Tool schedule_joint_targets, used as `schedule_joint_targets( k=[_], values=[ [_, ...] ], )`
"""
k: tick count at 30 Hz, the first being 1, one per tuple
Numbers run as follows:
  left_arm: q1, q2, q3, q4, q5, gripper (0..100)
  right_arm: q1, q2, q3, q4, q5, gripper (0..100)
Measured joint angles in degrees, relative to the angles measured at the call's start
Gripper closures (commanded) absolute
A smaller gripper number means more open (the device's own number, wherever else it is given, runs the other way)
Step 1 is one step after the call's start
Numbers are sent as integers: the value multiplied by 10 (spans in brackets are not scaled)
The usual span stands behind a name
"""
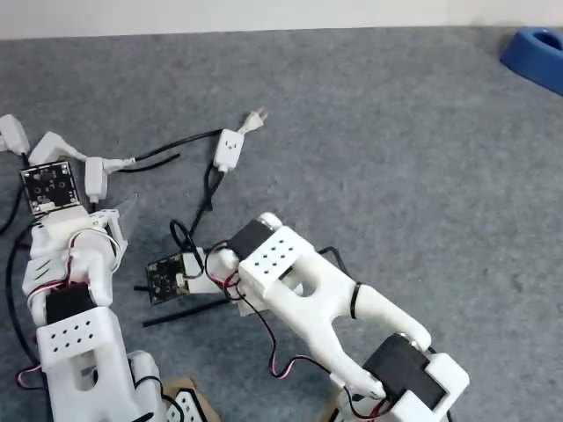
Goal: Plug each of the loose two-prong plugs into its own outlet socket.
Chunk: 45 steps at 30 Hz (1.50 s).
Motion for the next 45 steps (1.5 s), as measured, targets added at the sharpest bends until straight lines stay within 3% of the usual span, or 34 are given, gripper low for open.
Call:
schedule_joint_targets(
  k=[35, 38, 41, 45],
  values=[
    [0, 0, 0, 0, 0, 639, -1, 49, 19, -49, -11, 805],
    [0, 0, 0, 0, 0, 639, -1, 49, 19, -54, -14, 861],
    [0, 0, 0, 0, 0, 639, -1, 49, 19, -55, -16, 988],
    [0, 0, 0, 0, 0, 639, -1, 49, 19, -55, -16, 993]
  ],
)
